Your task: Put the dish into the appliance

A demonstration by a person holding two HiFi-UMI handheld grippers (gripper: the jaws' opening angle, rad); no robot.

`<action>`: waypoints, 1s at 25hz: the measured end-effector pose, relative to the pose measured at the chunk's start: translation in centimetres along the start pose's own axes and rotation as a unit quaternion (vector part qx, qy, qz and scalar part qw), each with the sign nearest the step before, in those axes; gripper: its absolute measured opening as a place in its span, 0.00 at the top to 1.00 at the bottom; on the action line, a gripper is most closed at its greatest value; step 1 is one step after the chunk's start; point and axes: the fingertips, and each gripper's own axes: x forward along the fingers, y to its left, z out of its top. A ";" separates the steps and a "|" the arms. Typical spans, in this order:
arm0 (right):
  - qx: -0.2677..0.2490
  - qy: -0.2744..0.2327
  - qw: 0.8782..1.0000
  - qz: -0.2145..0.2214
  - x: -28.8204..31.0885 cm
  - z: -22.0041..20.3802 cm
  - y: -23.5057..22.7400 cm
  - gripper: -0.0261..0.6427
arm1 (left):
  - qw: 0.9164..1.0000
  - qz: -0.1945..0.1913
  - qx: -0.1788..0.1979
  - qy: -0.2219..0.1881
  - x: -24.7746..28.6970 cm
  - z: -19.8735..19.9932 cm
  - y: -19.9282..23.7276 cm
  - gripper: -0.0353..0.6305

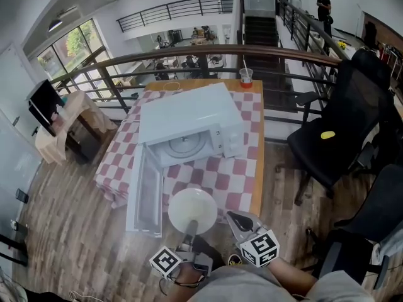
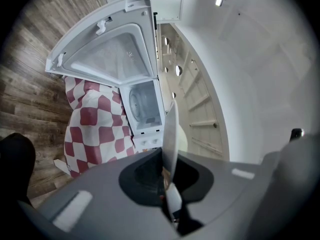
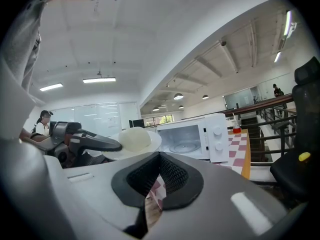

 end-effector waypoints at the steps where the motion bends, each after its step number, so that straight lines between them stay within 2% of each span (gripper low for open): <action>1: 0.000 0.000 1.000 0.002 0.0 0.0 0.1 0.96 | 1.000 -0.001 0.003 0.000 0.0 0.1 0.0 0.91; 25: -0.002 0.014 1.000 0.019 2.7 -0.3 -0.1 0.96 | 1.000 0.006 0.010 -0.012 1.8 2.5 0.2 0.91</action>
